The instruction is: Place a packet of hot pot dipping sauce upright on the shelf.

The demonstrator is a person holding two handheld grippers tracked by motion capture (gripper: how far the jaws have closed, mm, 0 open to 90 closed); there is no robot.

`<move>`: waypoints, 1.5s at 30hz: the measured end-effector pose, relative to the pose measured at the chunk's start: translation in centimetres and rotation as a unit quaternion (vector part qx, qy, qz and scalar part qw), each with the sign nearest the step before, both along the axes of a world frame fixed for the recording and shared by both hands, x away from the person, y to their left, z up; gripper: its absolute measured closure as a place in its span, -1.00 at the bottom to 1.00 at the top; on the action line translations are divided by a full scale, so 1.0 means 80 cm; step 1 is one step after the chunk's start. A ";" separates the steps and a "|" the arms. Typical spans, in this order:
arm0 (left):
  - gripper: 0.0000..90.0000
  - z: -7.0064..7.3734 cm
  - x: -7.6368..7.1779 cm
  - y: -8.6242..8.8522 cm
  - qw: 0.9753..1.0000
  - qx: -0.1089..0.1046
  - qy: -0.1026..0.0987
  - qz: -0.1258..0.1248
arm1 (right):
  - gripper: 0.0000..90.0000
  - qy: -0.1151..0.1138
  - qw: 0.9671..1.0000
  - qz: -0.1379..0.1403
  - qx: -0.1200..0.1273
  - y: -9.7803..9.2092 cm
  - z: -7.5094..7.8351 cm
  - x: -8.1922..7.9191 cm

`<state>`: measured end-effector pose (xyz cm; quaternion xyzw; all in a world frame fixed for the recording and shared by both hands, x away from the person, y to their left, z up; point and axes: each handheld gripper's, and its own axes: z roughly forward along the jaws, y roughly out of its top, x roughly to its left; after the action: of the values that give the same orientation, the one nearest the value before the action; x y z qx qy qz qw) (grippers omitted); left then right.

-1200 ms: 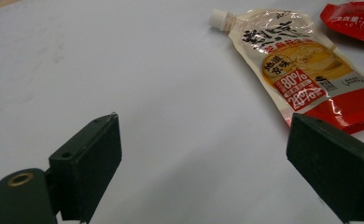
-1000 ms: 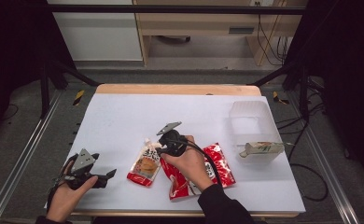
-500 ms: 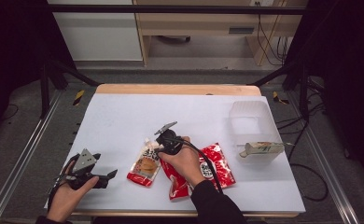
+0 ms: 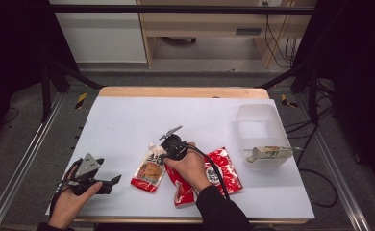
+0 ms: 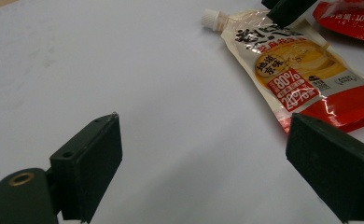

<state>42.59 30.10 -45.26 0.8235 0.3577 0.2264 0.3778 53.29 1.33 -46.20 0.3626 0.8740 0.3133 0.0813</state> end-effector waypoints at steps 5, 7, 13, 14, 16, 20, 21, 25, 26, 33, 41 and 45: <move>-0.77 0.000 0.000 -0.001 1.000 0.000 0.000 -0.001 | 0.74 -0.013 1.000 0.008 0.004 0.001 0.005 -0.004; -0.77 0.000 0.001 -0.001 1.000 0.000 0.000 -0.001 | 0.79 -0.015 1.000 0.013 0.012 0.001 0.008 -0.006; -0.77 0.000 0.001 -0.002 1.000 0.000 0.000 -0.002 | 0.69 -0.005 1.000 0.016 -0.006 0.003 0.006 -0.006; -0.77 0.000 0.001 -0.002 1.000 0.000 0.000 -0.002 | 0.69 -0.005 1.000 0.016 -0.006 0.003 0.006 -0.006; -0.77 0.000 0.001 -0.002 1.000 -0.001 0.000 -0.002 | 0.87 -0.003 1.000 0.017 -0.006 0.003 0.004 -0.005; -0.77 0.001 0.001 -0.001 1.000 -0.001 0.000 -0.002 | 0.99 -0.019 0.999 0.027 0.002 0.008 0.010 -0.009; -0.77 0.001 0.001 -0.001 1.000 -0.002 0.000 -0.002 | 1.00 -0.025 0.999 0.029 0.007 0.010 0.012 -0.010; -0.76 0.003 0.001 0.001 1.000 -0.006 -0.004 0.000 | 1.00 -0.055 0.997 0.040 0.024 0.018 0.028 -0.015; -0.75 0.004 0.000 0.001 1.000 -0.010 -0.007 0.001 | 1.00 -0.061 0.997 0.043 0.030 0.020 0.033 -0.017; -0.68 0.019 -0.001 0.000 1.000 -0.022 -0.018 -0.008 | 1.00 -0.090 0.991 0.078 0.053 0.024 0.069 -0.033; -0.61 0.043 0.018 -0.014 0.999 -0.023 -0.012 -0.043 | 1.00 -0.123 0.982 0.125 0.070 0.026 0.107 -0.052; -0.59 0.053 0.030 -0.021 0.998 -0.031 -0.016 -0.054 | 1.00 -0.136 0.978 0.144 0.070 0.029 0.118 -0.060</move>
<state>44.98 28.43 -40.99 0.8257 0.3136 0.2074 0.4206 48.51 3.63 -36.78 0.1917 0.8737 0.4283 0.1280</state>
